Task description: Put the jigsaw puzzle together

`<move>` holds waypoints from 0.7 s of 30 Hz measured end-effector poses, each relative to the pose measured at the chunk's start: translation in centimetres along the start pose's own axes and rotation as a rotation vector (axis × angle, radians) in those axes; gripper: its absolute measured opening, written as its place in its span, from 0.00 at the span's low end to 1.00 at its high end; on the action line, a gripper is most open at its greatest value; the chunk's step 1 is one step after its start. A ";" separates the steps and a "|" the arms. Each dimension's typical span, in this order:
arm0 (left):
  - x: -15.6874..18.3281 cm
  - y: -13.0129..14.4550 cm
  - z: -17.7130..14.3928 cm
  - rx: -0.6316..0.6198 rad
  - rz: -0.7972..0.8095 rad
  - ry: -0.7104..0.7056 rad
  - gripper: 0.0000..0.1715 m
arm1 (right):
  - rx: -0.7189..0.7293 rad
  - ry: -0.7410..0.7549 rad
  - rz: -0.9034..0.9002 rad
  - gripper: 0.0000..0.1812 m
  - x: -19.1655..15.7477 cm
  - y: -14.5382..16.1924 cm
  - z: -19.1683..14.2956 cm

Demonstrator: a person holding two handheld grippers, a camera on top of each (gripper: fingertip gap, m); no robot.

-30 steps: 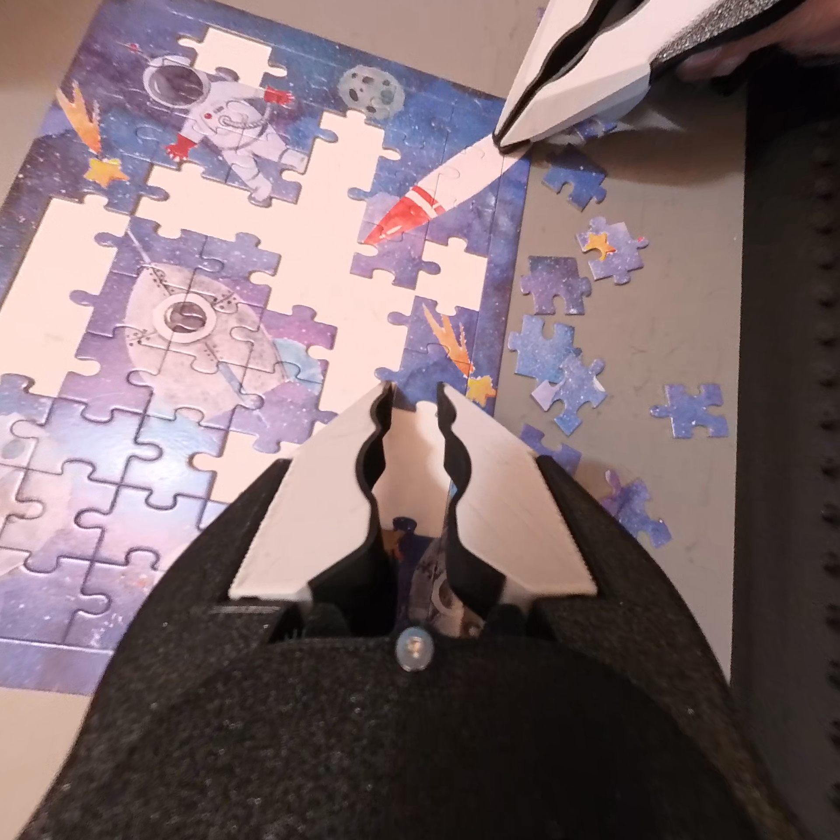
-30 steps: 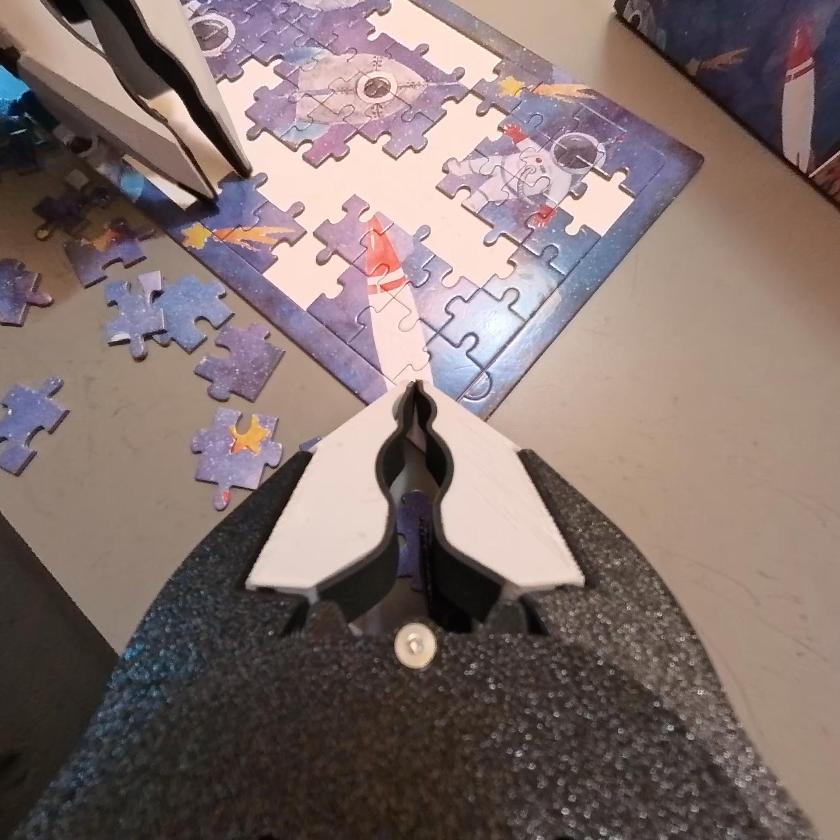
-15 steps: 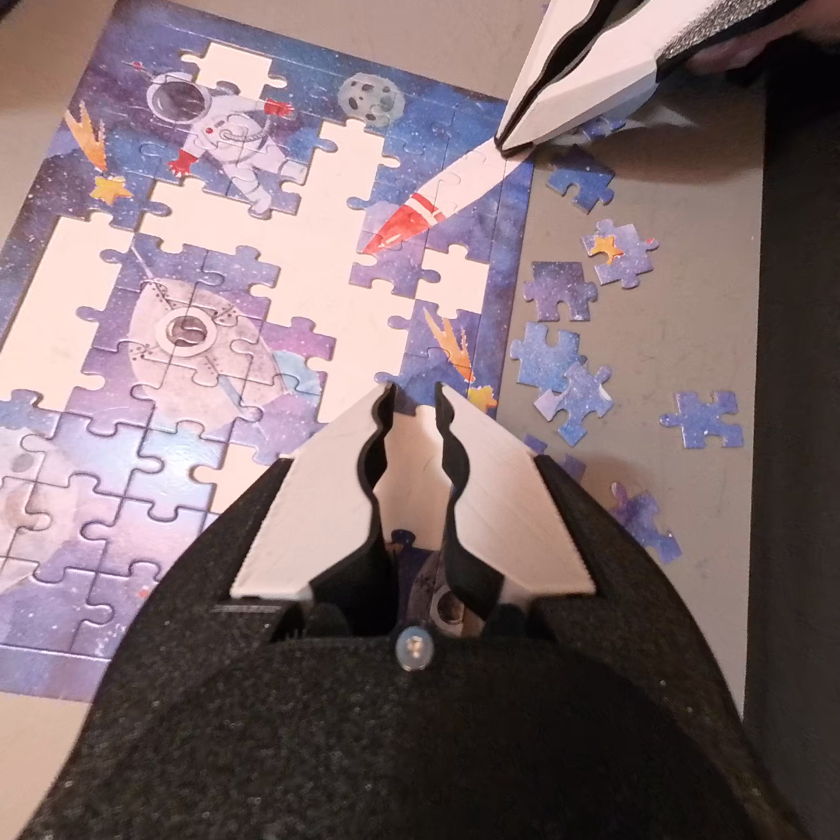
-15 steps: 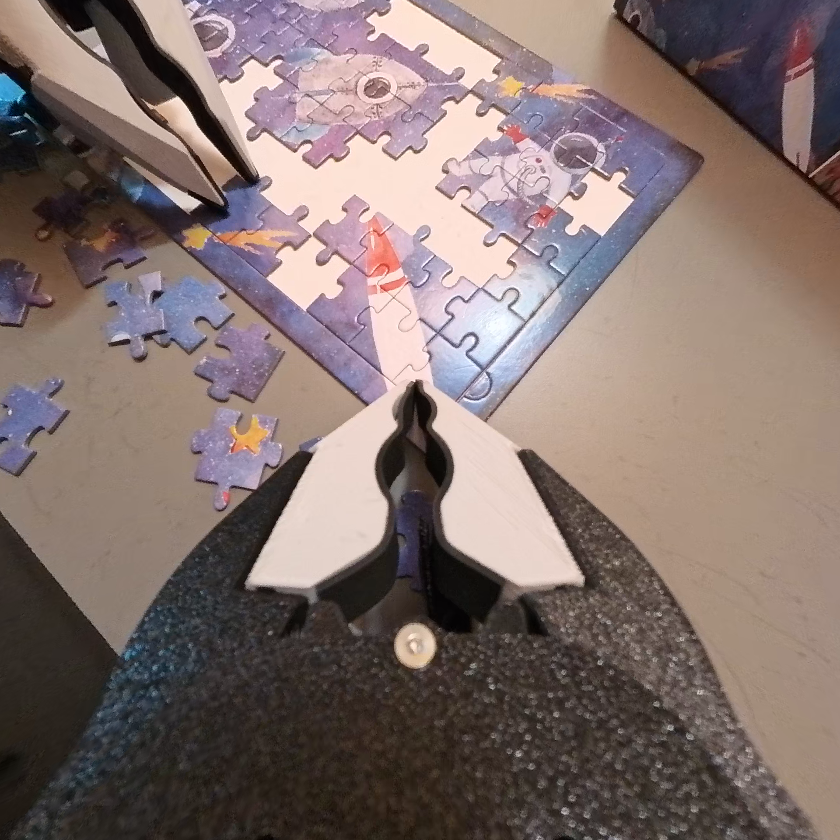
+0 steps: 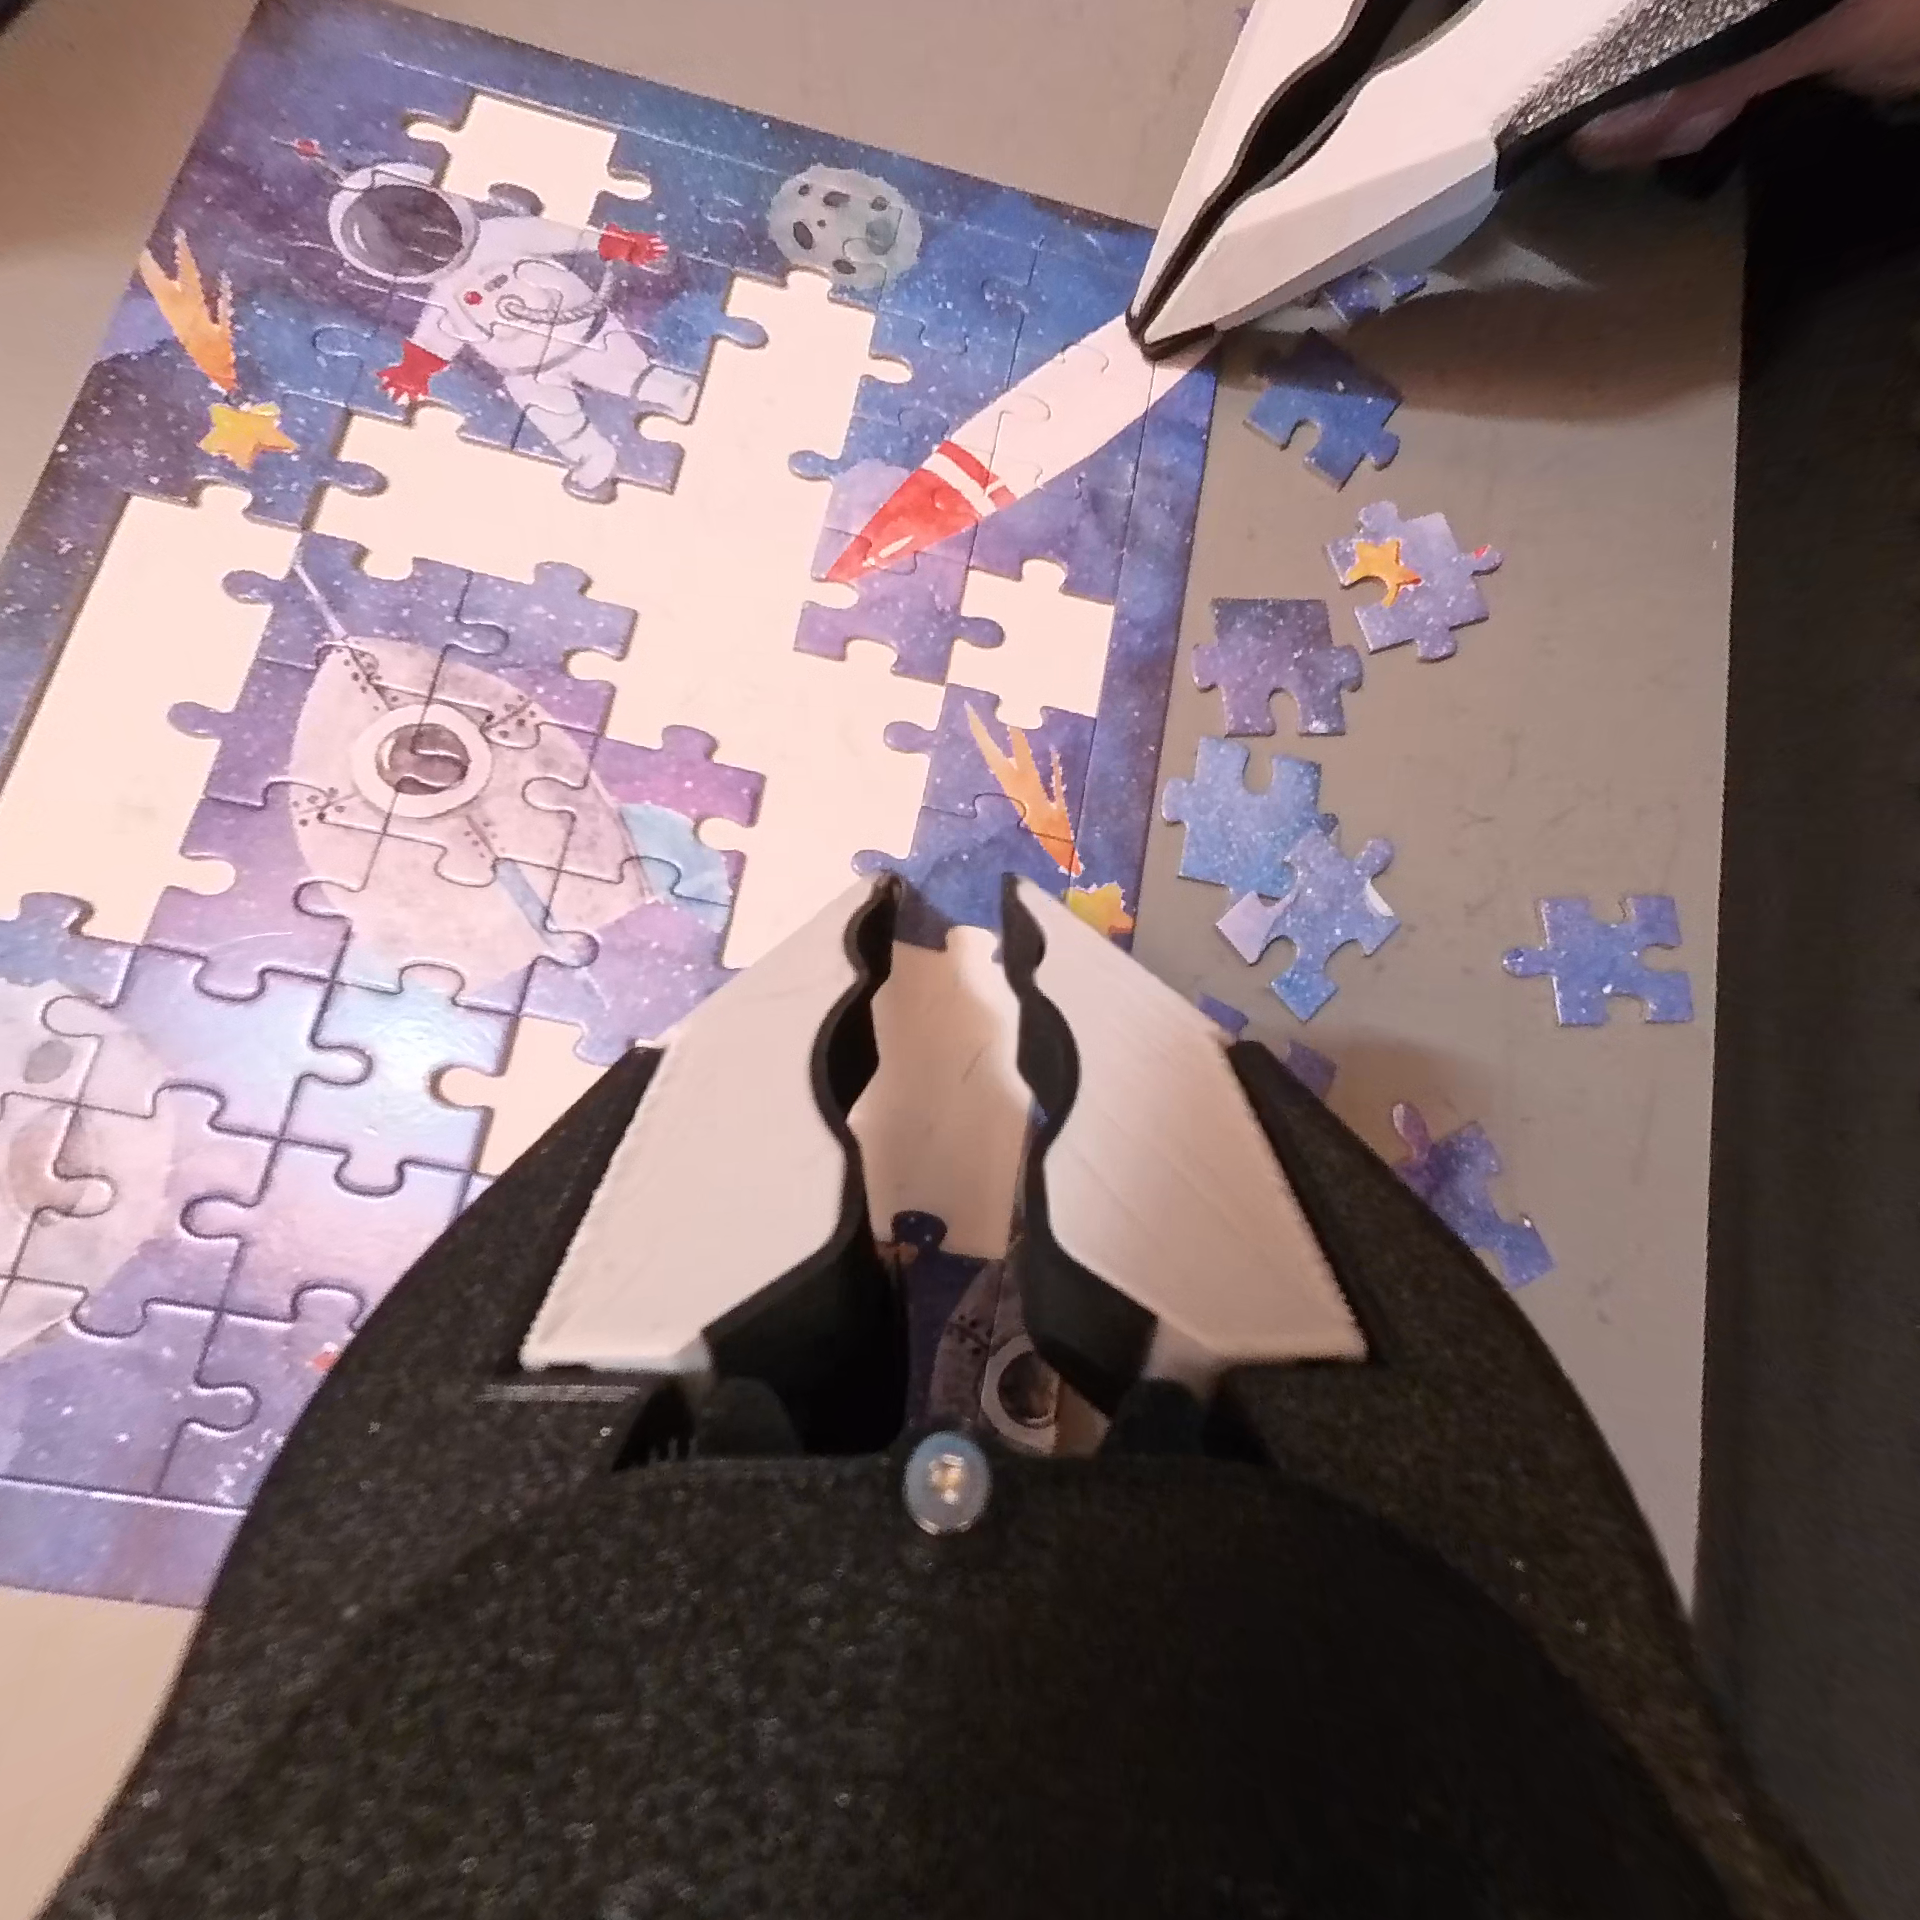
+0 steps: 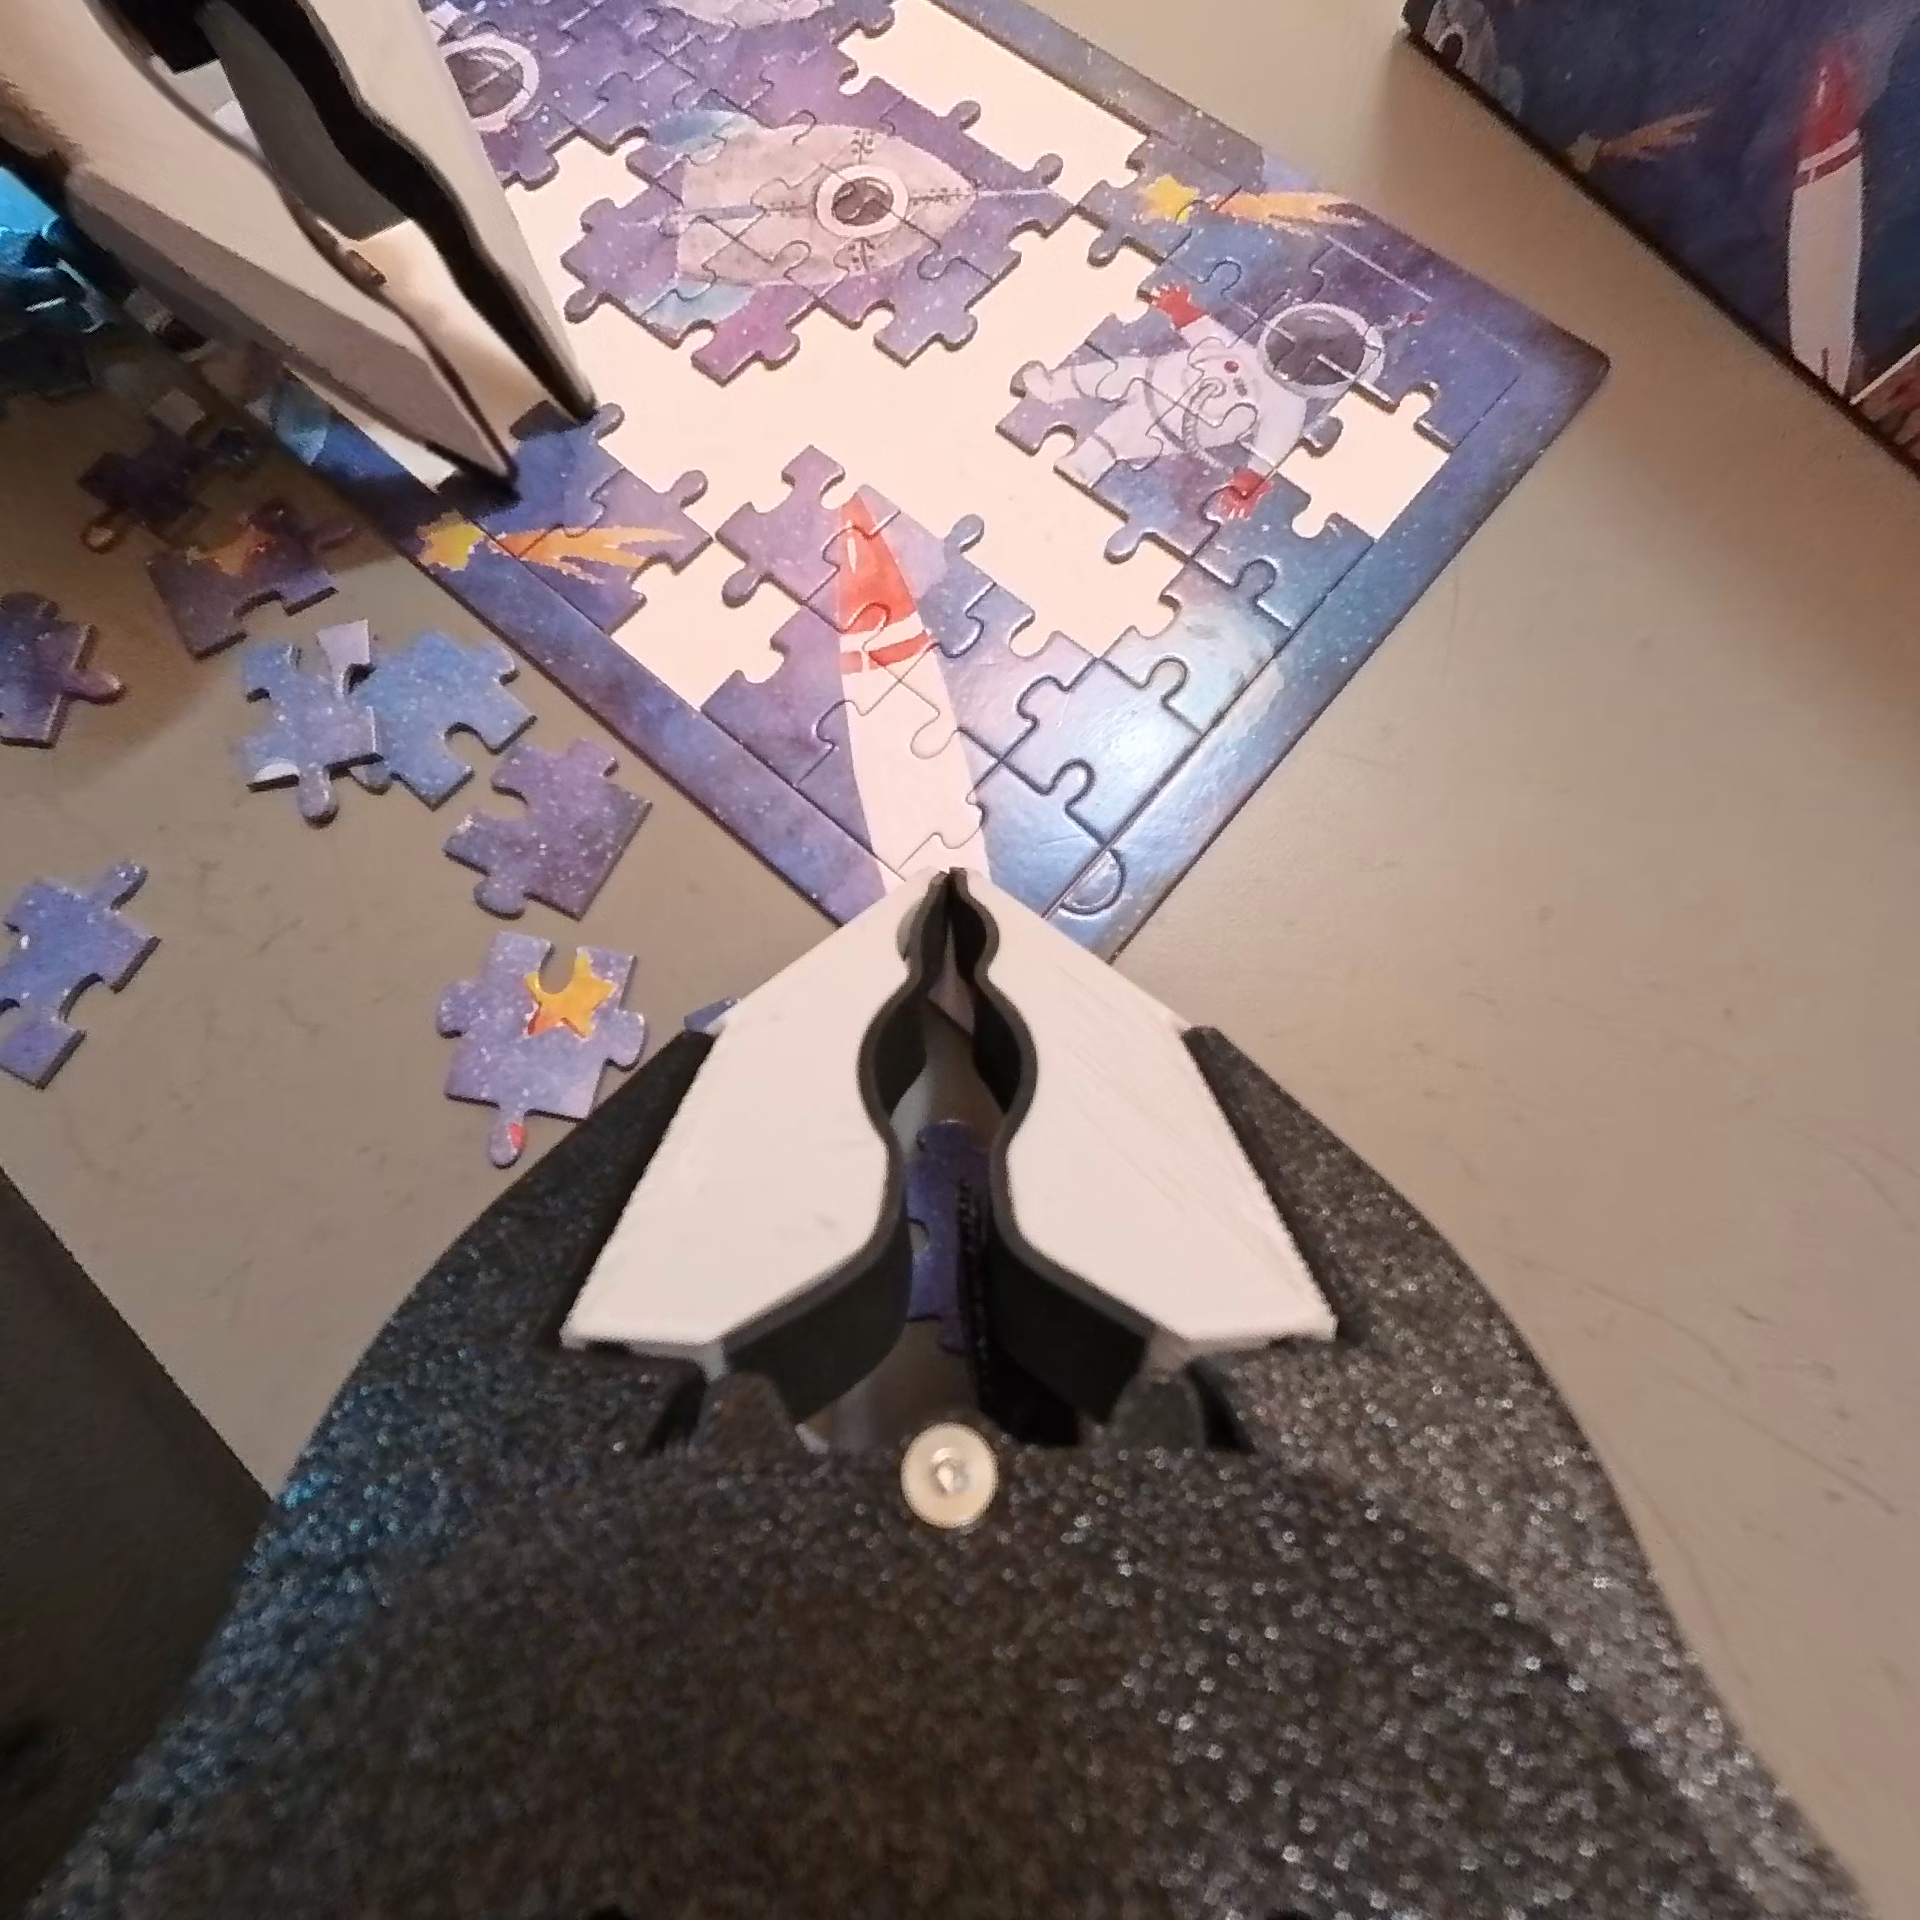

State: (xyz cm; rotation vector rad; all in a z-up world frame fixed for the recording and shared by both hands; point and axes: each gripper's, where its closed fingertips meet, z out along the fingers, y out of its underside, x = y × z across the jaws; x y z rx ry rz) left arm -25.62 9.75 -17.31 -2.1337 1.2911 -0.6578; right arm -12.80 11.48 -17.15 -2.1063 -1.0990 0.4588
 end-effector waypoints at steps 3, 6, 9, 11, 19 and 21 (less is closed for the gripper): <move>0.0 -0.1 -0.4 0.010 -0.001 0.002 0.16 | 0.001 0.001 -0.001 0.00 0.0 0.0 0.0; 0.2 -0.9 -1.2 0.051 0.004 0.017 0.16 | 0.002 0.005 -0.006 0.00 0.0 0.0 0.0; 0.3 -1.7 -1.9 0.091 0.006 0.015 0.15 | 0.004 0.008 -0.010 0.00 0.0 0.0 0.0; 0.3 -1.9 -2.0 0.101 0.016 -0.006 0.14 | 0.005 0.010 -0.012 0.00 0.0 0.0 0.0; -1.7 -0.4 -4.1 0.015 0.043 -0.219 0.14 | 0.210 0.060 -0.002 0.12 1.7 -2.7 -5.1; -1.4 0.0 -5.9 -0.006 0.057 -0.268 0.14 | 0.129 0.058 0.023 0.12 2.7 -0.6 -6.5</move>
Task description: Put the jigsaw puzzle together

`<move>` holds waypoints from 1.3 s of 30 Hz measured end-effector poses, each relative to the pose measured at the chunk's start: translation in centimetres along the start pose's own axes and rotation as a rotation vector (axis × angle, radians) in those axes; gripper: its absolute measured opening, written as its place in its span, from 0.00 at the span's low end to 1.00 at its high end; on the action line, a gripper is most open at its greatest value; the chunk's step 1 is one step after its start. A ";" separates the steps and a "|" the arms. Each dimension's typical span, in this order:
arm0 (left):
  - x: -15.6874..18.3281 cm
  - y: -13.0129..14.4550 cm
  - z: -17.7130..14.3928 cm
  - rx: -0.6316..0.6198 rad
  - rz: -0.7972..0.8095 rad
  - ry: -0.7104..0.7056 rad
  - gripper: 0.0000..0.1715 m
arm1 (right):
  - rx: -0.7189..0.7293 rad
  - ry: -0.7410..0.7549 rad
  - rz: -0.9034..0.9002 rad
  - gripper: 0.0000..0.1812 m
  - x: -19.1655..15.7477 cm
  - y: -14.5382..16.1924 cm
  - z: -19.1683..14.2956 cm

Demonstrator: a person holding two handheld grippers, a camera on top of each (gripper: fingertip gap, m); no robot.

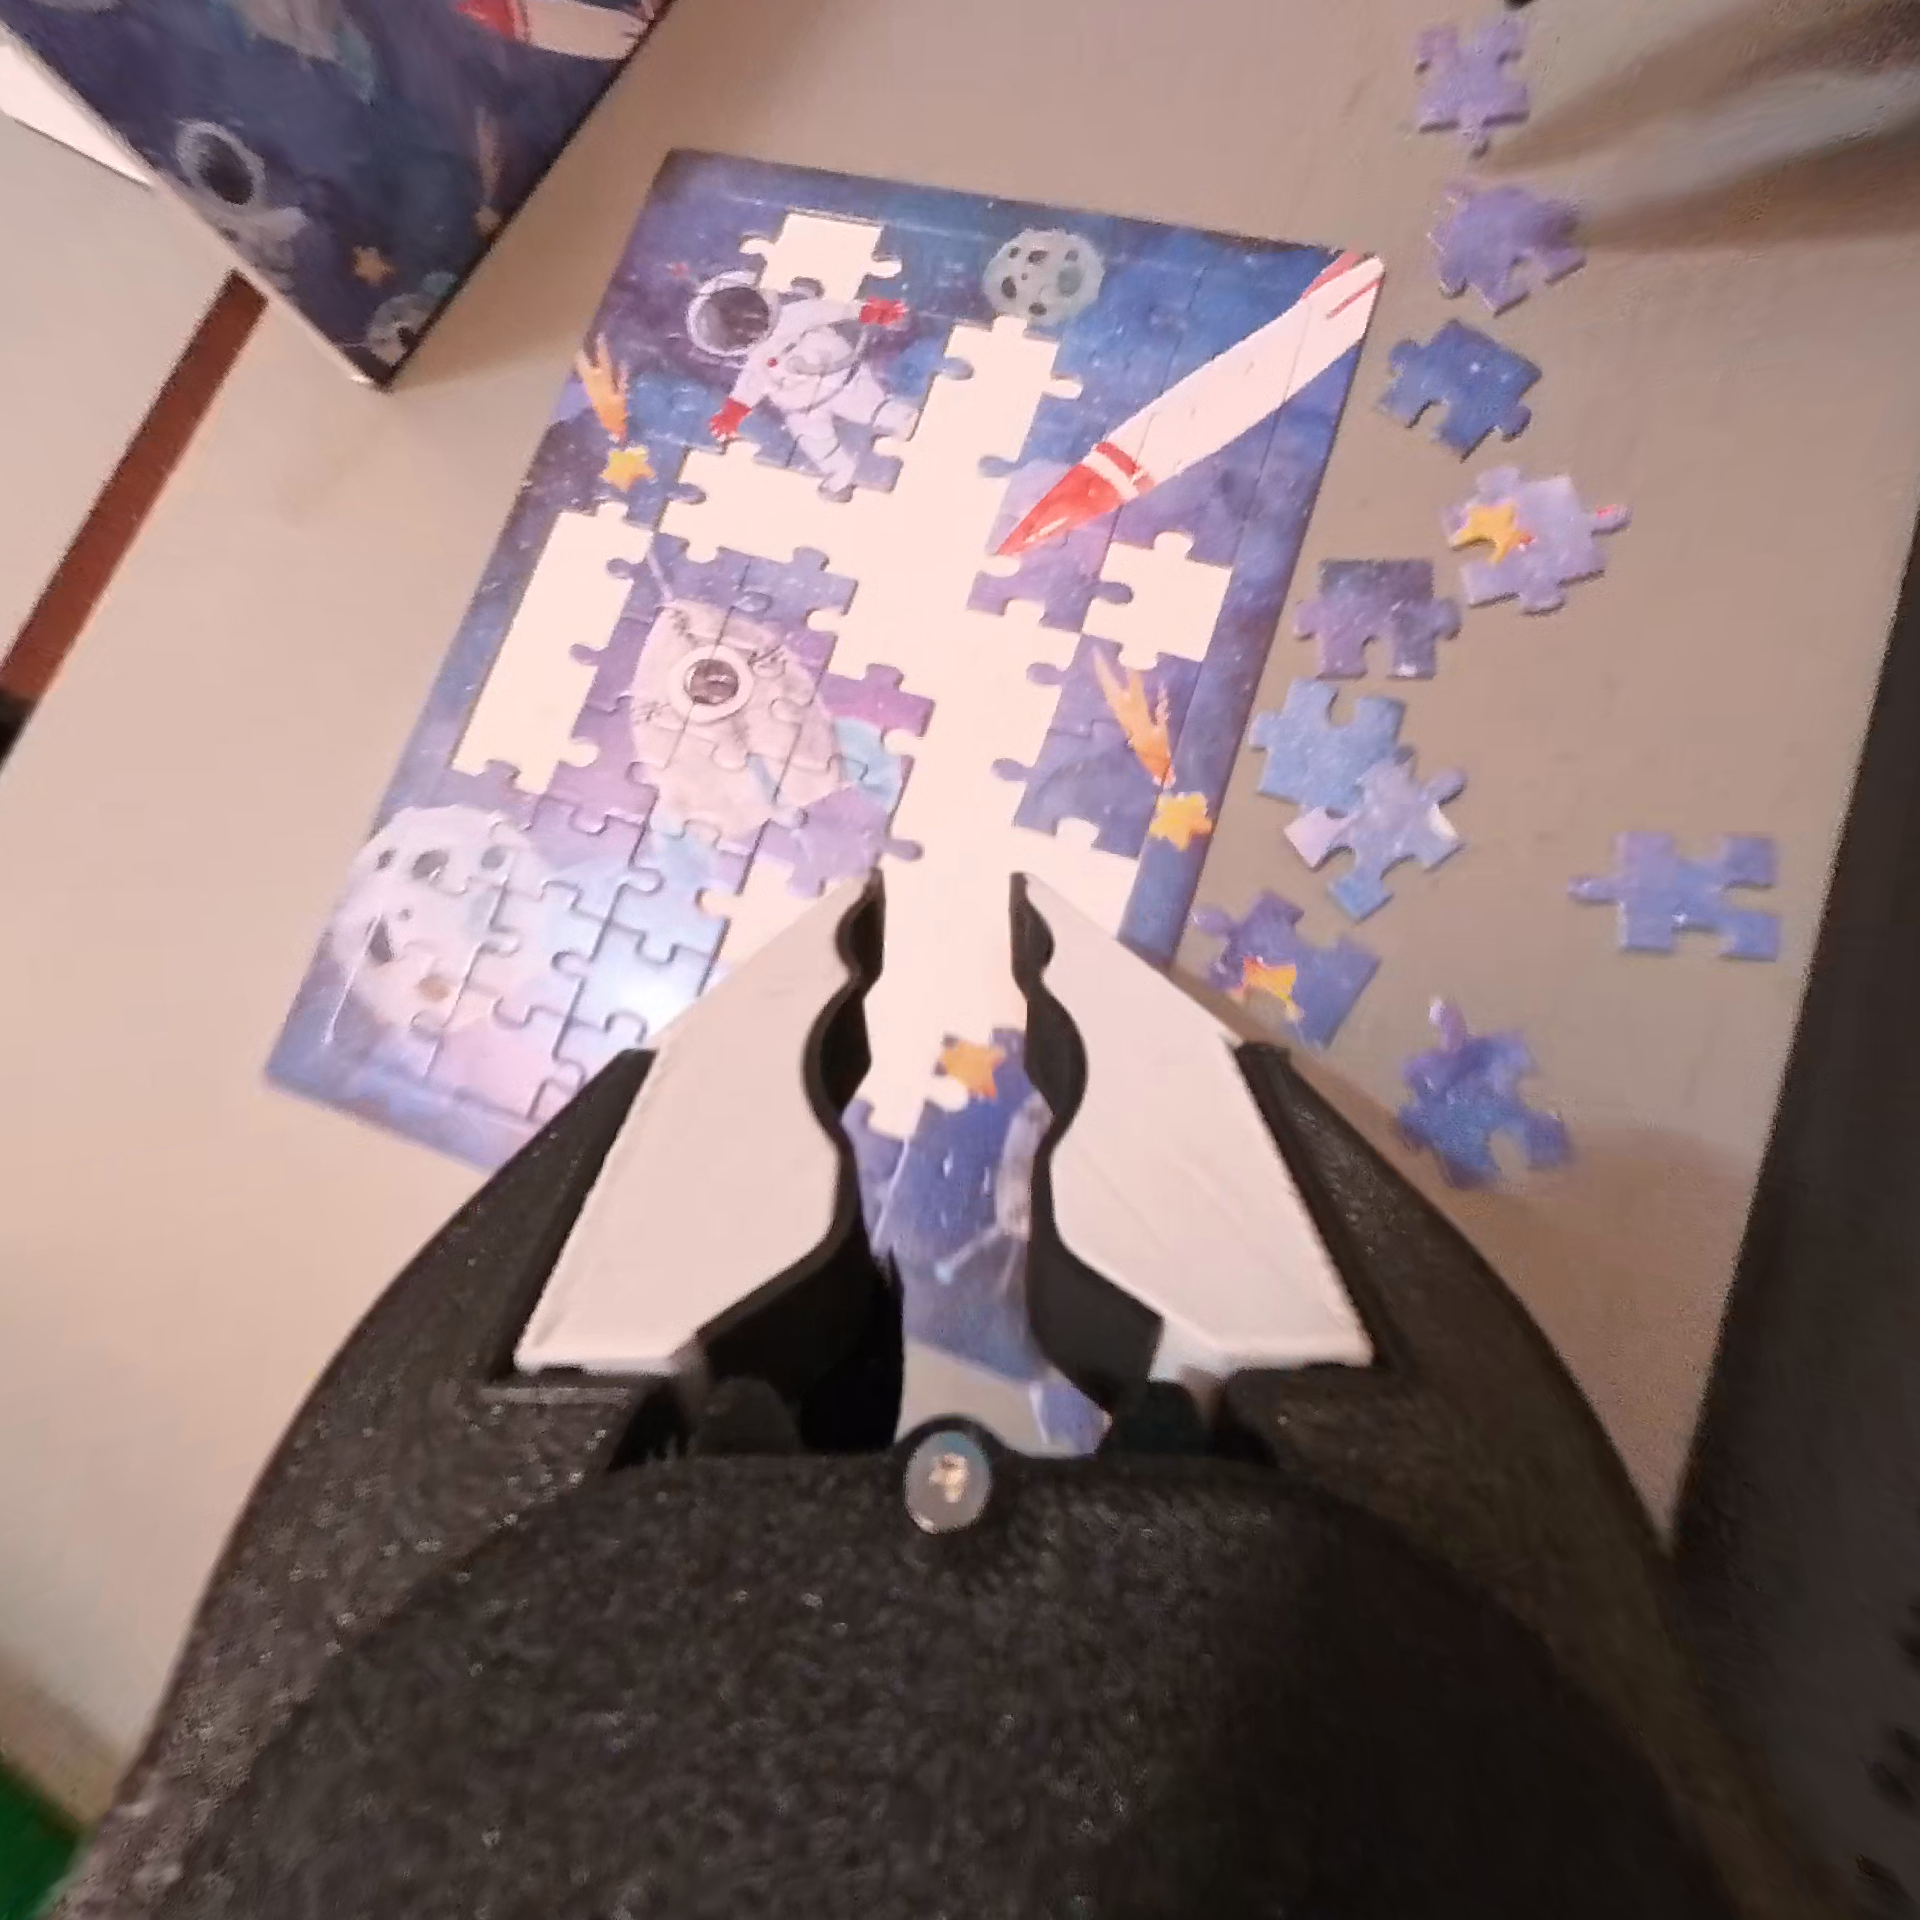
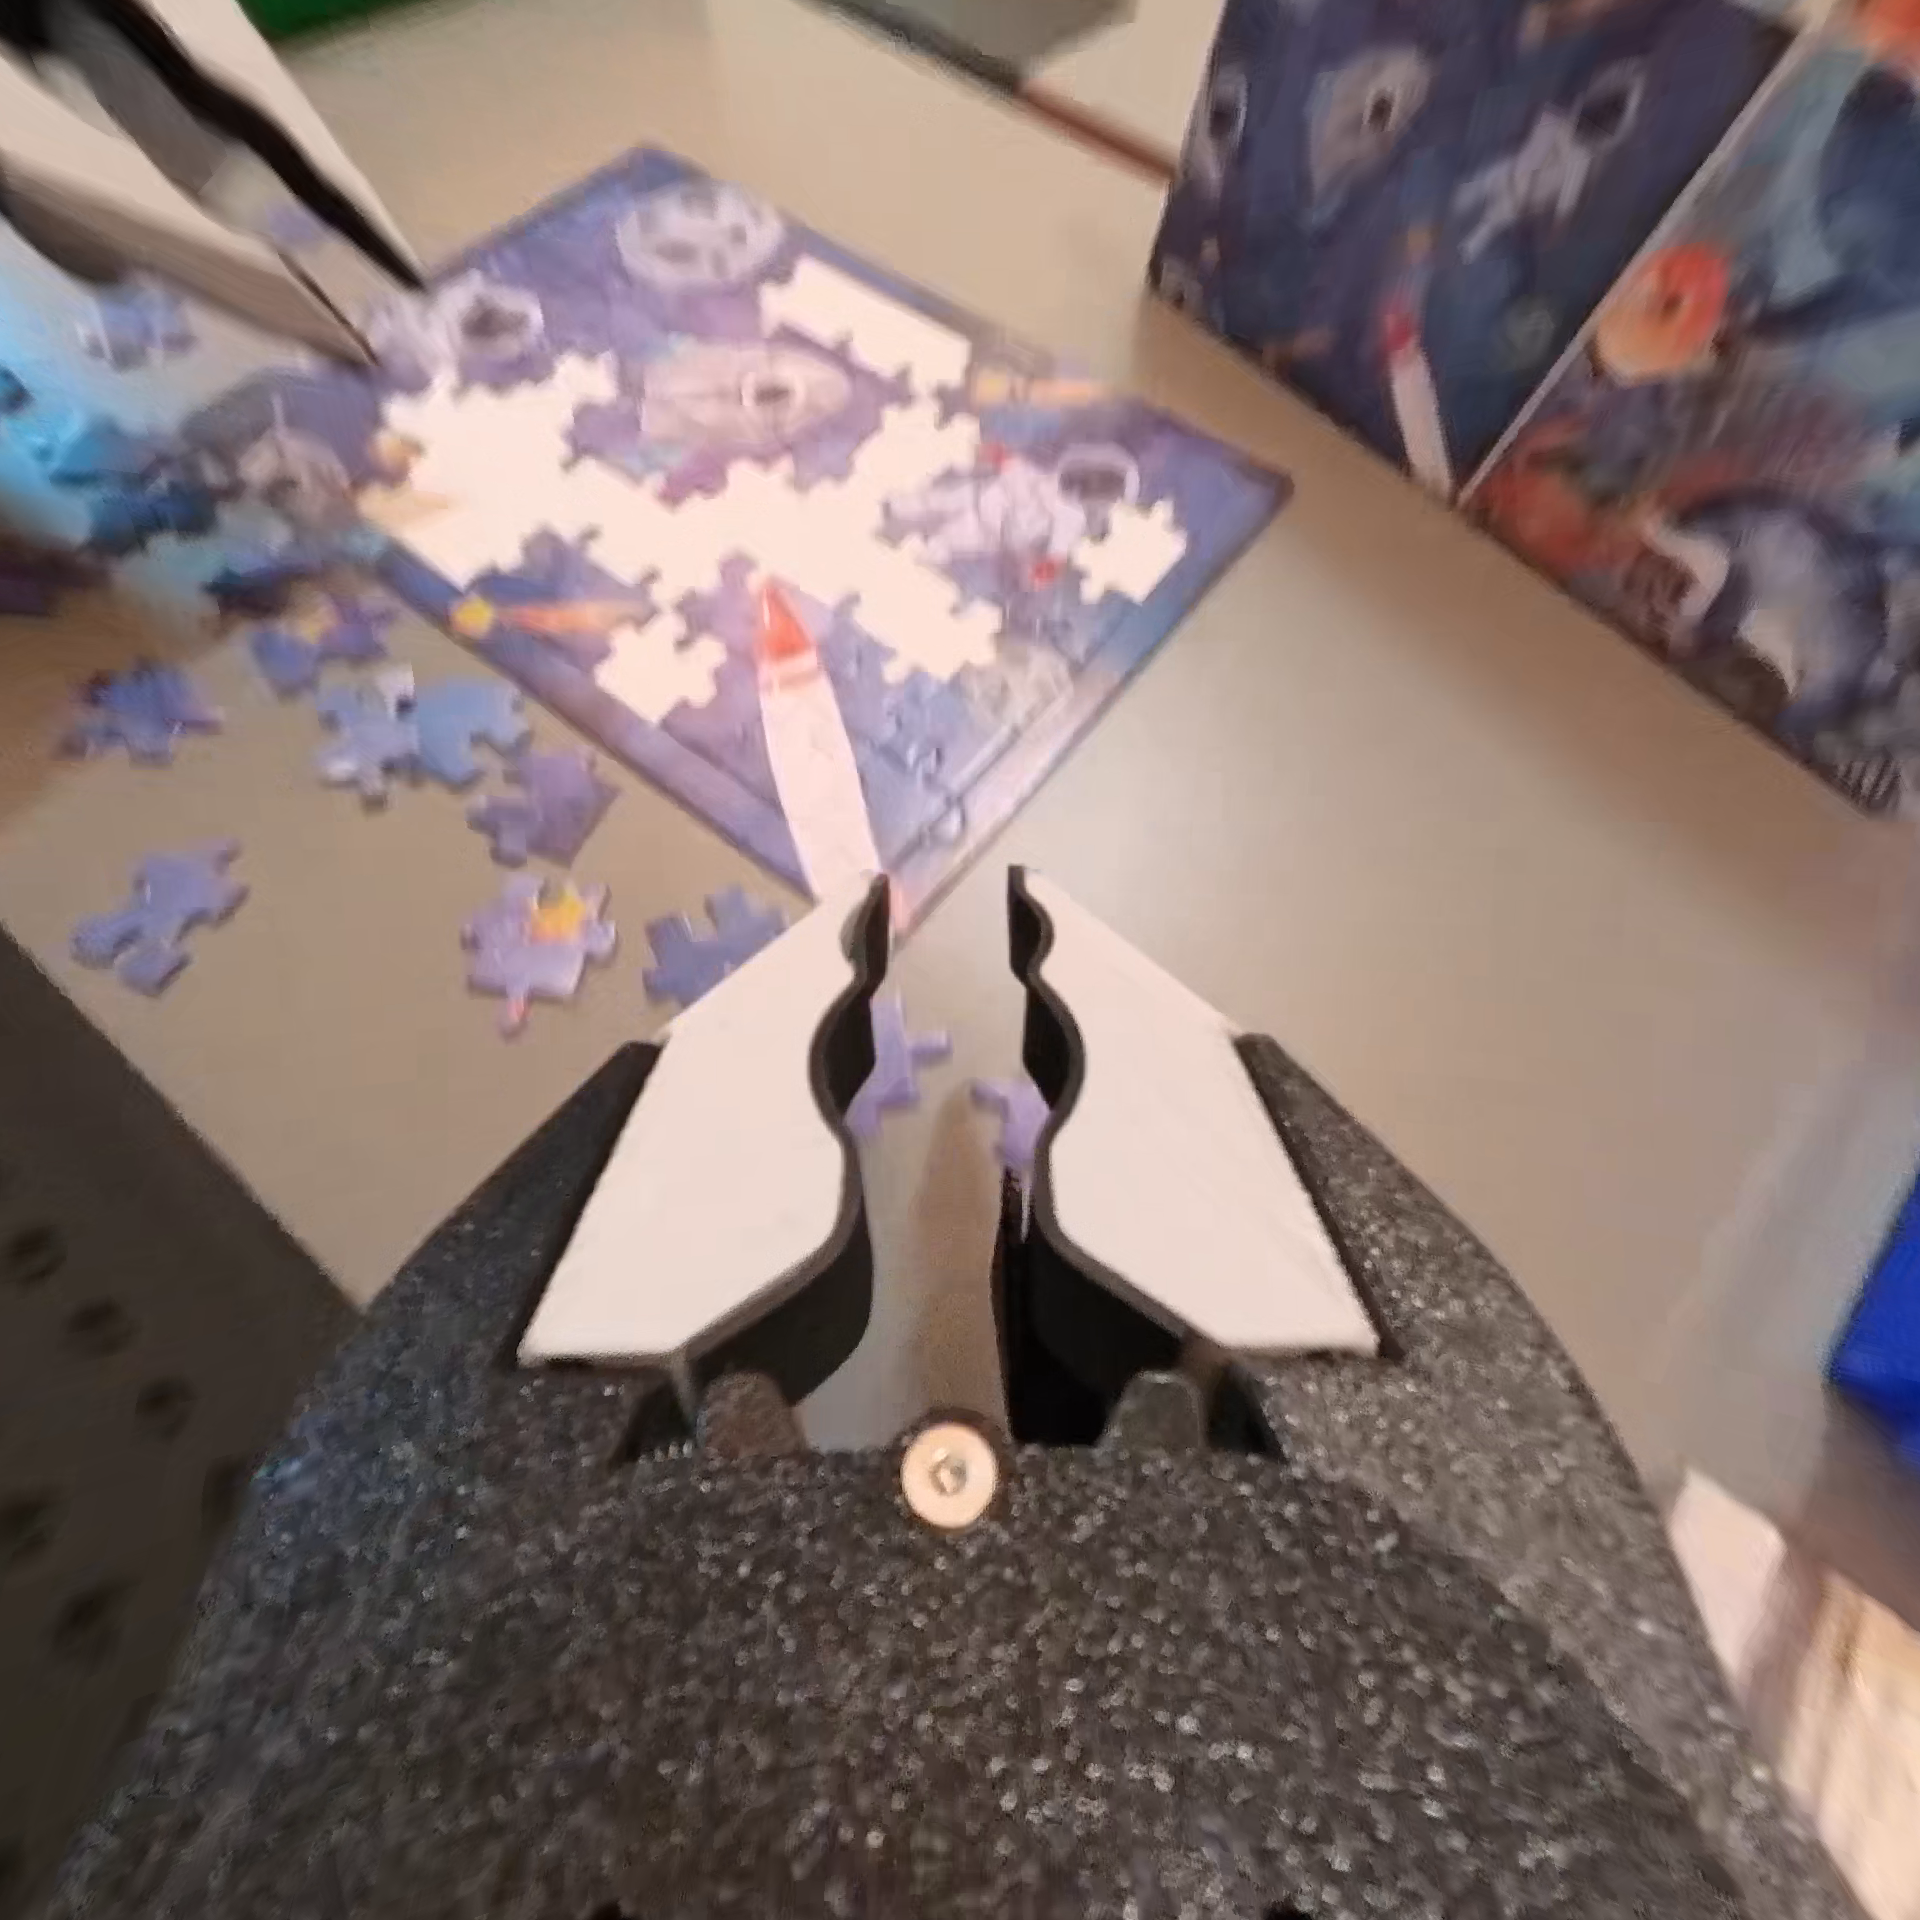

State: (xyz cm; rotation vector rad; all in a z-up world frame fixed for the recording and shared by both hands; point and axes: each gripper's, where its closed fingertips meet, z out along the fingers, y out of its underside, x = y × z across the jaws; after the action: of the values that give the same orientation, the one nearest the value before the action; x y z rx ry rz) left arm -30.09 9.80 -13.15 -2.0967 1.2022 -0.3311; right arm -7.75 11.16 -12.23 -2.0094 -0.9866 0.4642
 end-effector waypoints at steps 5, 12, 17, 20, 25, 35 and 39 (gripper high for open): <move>1.6 2.2 -4.4 -0.032 -0.056 -0.045 0.14 | -0.140 -0.191 0.014 0.13 -4.3 2.7 -1.8; 5.6 4.2 -6.8 0.027 -0.190 -0.156 0.14 | -0.223 -0.264 -0.085 0.10 -11.3 3.1 1.3; 6.3 3.7 -7.0 0.199 -0.330 -0.222 0.14 | -0.289 -0.230 -0.066 0.12 -10.5 4.3 2.1; 5.8 3.5 -6.9 0.288 -0.420 -0.219 0.14 | -0.296 -0.192 -0.072 0.09 -9.9 4.4 2.3; 4.6 3.8 -7.3 0.351 -0.466 -0.236 0.14 | -0.291 -0.161 -0.078 0.06 -9.5 4.4 2.4; 4.7 3.5 -7.7 0.425 -0.538 -0.133 0.14 | -0.253 -0.171 -0.153 0.03 -9.9 4.4 2.3; 4.8 3.5 -7.8 0.424 -0.537 -0.136 0.14 | -0.254 -0.183 -0.162 0.02 -10.1 4.4 2.2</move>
State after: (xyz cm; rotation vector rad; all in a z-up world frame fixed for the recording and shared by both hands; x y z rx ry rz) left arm -33.86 1.27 -10.33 -1.9863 0.4213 -0.6144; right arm -13.29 2.87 -17.41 -2.1147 -1.3690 0.4593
